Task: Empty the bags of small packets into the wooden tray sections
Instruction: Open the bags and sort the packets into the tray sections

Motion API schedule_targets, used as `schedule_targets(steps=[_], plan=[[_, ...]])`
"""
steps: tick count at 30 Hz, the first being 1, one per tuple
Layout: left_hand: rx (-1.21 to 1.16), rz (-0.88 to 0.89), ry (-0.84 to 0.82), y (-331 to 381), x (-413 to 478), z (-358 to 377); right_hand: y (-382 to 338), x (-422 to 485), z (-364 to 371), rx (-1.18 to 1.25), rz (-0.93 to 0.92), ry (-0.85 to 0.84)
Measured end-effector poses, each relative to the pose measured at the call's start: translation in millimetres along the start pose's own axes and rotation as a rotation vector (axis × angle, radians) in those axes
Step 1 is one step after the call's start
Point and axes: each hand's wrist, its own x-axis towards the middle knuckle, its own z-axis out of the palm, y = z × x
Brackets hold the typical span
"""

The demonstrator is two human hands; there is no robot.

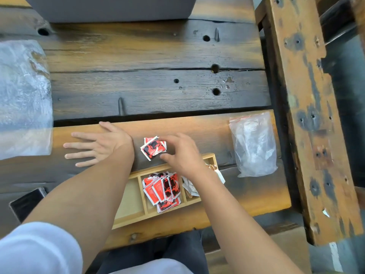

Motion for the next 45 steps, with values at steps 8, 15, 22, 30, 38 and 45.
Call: schedule_targets(steps=[8, 15, 22, 30, 38, 45], plan=[[-0.015, 0.024, -0.082, -0.8, 2.0, 0.3, -10.8, 39.3, 52.4, -0.405, -0.126, -0.001], [-0.022, 0.019, -0.073, -0.8, 0.4, 2.5, -2.2, 37.9, 34.5, -0.238, -0.063, 0.052], [-0.013, 0.024, -0.080, 1.1, -0.1, 0.2, -12.2, -9.4, -27.1, 0.451, 0.111, -0.095], [-0.020, 0.019, -0.093, 1.1, 0.0, -1.6, 5.5, -28.1, -2.4, 0.158, 0.218, 0.066], [-0.027, 0.018, -0.082, 2.3, 0.2, -0.6, -6.2, 37.9, 30.5, -0.303, 0.160, 0.034], [-0.058, 0.021, -0.137, 4.0, 1.7, -2.4, -2.6, 24.7, 27.1, 0.036, 0.049, 0.143]])
